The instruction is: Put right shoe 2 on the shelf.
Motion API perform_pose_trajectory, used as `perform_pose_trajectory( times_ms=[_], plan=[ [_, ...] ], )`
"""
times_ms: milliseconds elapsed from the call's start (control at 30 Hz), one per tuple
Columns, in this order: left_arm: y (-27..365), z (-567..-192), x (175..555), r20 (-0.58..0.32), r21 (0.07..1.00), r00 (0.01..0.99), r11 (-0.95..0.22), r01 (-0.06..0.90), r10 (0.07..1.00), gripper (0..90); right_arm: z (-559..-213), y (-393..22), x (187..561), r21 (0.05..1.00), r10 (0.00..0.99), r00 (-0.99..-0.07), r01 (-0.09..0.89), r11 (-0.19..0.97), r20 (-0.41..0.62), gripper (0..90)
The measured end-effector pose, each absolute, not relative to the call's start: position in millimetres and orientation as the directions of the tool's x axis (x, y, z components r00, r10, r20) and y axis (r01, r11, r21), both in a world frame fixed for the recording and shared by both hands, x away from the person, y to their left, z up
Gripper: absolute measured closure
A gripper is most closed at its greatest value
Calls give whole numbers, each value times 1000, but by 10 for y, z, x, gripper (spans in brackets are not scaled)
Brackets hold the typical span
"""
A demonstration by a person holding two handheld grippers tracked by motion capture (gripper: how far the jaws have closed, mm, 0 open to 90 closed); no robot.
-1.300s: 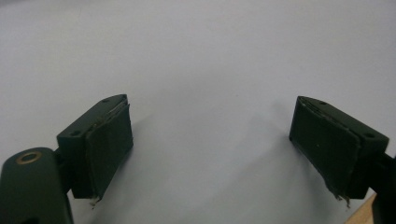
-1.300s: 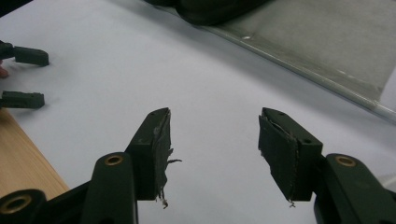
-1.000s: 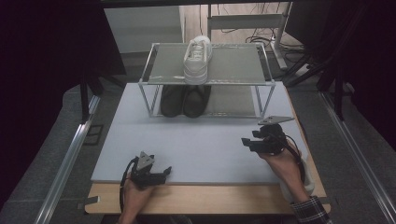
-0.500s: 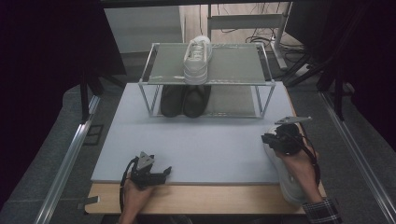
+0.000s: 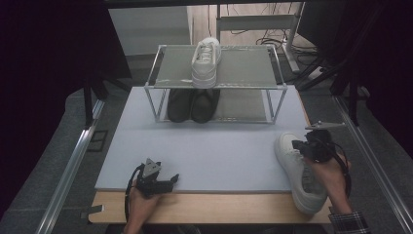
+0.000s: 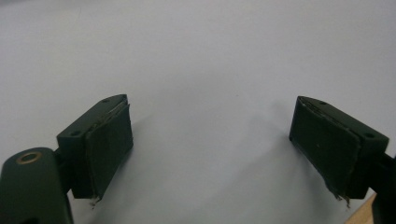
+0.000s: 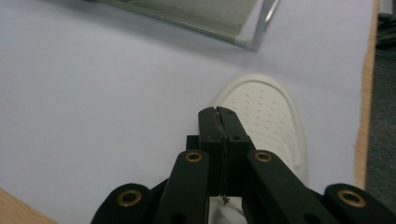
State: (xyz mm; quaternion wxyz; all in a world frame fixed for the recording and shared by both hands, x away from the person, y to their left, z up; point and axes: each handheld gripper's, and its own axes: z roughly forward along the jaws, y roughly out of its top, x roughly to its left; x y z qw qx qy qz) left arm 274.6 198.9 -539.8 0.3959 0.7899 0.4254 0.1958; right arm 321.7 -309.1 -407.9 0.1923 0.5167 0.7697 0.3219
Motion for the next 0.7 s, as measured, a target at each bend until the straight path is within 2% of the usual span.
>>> perform_pose_trajectory(
  times_ms=[700],
  plan=[
    [1987,-5399,2744,-29,792,560,-323,518,828,128,-4318,-3610,3090,678,961,-272,716,169,47,896]
  ],
)
